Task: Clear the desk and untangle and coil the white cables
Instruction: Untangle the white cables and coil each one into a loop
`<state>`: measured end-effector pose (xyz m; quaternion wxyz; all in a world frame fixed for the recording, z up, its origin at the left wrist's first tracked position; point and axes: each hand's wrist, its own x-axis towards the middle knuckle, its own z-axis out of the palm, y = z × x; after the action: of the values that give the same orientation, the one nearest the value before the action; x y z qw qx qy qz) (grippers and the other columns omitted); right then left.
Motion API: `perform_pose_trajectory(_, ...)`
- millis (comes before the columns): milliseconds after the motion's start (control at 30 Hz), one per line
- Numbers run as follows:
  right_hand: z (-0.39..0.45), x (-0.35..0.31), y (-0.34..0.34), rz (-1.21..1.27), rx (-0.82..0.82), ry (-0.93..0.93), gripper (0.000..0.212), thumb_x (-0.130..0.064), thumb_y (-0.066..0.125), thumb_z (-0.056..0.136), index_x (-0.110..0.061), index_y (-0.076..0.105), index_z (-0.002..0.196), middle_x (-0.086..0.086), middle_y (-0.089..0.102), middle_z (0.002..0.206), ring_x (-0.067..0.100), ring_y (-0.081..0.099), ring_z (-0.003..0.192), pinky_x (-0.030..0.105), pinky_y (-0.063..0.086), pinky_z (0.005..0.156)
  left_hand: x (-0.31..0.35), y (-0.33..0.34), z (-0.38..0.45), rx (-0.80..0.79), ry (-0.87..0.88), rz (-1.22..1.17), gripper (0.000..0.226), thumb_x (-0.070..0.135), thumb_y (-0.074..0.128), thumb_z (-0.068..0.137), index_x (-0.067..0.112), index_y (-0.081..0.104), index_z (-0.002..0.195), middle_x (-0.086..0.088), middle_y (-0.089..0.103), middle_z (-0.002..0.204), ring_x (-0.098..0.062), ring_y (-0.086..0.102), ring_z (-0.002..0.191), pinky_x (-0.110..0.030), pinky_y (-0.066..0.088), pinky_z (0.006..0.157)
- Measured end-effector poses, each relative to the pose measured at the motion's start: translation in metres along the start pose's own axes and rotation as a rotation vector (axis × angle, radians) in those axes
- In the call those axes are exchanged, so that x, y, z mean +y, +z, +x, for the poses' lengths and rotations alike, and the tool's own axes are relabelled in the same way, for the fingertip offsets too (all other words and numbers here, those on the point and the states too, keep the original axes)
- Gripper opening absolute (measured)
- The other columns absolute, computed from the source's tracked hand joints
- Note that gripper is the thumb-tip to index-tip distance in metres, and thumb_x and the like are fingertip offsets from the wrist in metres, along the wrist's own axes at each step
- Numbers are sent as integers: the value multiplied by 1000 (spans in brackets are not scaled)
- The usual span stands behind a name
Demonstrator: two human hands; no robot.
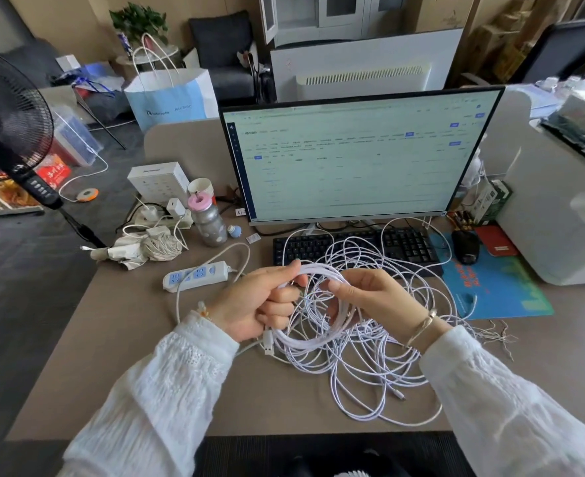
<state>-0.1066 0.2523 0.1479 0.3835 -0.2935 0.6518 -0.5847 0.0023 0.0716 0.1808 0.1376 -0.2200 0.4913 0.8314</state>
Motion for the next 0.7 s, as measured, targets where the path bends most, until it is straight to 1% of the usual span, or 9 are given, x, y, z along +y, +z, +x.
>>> perform_pose_trajectory(67,-1,6,-3,-59,-34,29,47,-46,54,85,-4,69,99,16,72,79,24,68,69,27,56,66,7,-7,-1,24,31,-40,25,37,50,89,14,51,80,11,19,47,0,19,32,-14,14,32)
perform_pose_trajectory(133,-3,16,-10,-152,-35,69,49,-53,50,85,-10,70,92,10,70,71,20,66,65,26,54,69,17,-18,-4,56,84,-101,25,37,48,90,15,49,78,12,18,47,1,17,32,-14,14,31)
perform_pose_trajectory(233,-9,36,-25,-283,16,151,48,-56,54,82,-11,71,85,2,60,60,12,51,52,15,43,58,35,-36,-13,117,197,-207,24,35,44,91,16,47,77,9,12,49,-2,6,39,-13,13,30)
perform_pose_trajectory(300,-14,48,-37,-315,68,193,49,-58,55,78,-11,71,86,0,57,60,12,46,52,14,39,54,44,-47,-18,180,263,-227,26,35,45,91,16,50,75,9,11,48,-4,4,42,-13,13,30)
perform_pose_trajectory(367,-18,57,-49,-281,108,219,50,-59,56,77,-13,72,86,2,61,64,18,48,60,24,43,64,47,-55,-21,225,298,-237,28,35,44,93,16,50,74,8,15,44,-5,3,42,-14,14,29)
perform_pose_trajectory(467,-24,66,-62,-242,127,229,39,-53,62,84,-16,74,85,7,64,71,25,50,71,52,45,80,44,-62,-21,258,326,-262,26,36,44,93,17,46,76,9,21,41,-6,4,38,-14,15,28)
perform_pose_trajectory(567,-29,60,-64,-360,126,168,26,-45,61,89,-23,74,85,-1,64,69,26,52,69,57,47,82,37,-63,-17,262,340,-269,25,36,45,93,16,47,77,10,22,42,-2,17,28,-14,15,29)
perform_pose_trajectory(600,-29,51,-60,-390,125,131,20,-35,59,92,-24,74,85,-4,64,67,24,53,68,54,48,78,35,-62,-15,255,332,-264,25,36,45,93,16,47,77,10,22,42,-1,19,28,-14,14,29)
perform_pose_trajectory(700,-28,20,-42,-470,49,-1,11,-19,58,93,-20,70,90,-18,66,66,3,57,61,22,50,64,27,-51,-8,227,304,-214,26,36,47,91,16,48,76,11,22,43,1,19,30,-15,11,31)
